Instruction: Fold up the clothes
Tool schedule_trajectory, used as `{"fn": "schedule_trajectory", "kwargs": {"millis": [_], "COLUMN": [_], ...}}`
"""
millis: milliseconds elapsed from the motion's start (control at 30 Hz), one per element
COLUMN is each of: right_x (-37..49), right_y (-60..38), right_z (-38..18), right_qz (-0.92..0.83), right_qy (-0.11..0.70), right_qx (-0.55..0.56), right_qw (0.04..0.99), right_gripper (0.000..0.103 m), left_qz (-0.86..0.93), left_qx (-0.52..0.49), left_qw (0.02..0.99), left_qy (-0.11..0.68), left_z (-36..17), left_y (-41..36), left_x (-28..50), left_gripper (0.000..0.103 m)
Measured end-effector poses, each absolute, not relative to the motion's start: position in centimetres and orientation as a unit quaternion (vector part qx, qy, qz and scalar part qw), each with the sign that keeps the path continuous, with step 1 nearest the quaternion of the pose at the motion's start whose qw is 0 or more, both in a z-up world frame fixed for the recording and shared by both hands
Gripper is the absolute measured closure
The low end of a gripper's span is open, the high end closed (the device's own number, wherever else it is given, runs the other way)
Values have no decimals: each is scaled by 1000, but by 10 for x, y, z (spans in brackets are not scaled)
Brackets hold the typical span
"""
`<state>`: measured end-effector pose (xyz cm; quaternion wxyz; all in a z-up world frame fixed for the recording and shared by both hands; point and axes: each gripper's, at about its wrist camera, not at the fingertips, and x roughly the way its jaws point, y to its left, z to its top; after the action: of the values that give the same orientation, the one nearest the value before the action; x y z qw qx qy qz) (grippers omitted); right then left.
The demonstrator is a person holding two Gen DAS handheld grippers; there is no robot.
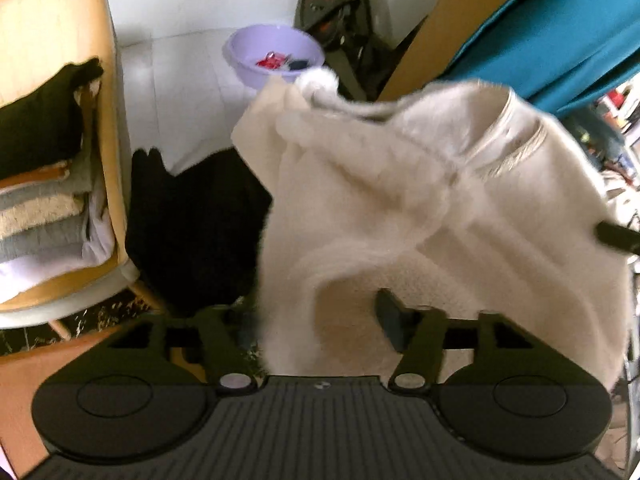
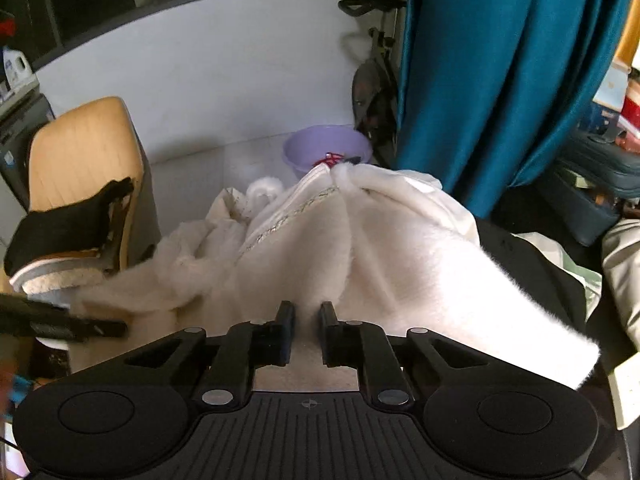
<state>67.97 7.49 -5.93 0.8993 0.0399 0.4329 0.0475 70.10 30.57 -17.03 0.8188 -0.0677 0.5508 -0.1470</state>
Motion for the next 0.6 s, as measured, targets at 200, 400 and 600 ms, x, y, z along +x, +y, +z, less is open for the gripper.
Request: {"fn": "schedule_trajectory", "kwargs": {"millis": [200, 400, 600], "right_x": [705, 740, 728], "right_y": [39, 26, 35], "right_z": [-62, -98, -77], "right_qz": [-35, -27, -13], "right_qy": [376, 414, 421], "right_qx": [-4, -23, -16], "right_qw": [926, 910, 907], "right_gripper": [40, 42, 91], "left_qz": [-125, -92, -95], "left_qx": [-88, -101, -107], "left_qw": [819, 862, 884], "left_qy": [553, 488, 445], "left_z": [-175, -120, -80], "left_y": [313, 346, 348], "left_x": [700, 687, 683], "left_gripper": [96, 97, 97]}}
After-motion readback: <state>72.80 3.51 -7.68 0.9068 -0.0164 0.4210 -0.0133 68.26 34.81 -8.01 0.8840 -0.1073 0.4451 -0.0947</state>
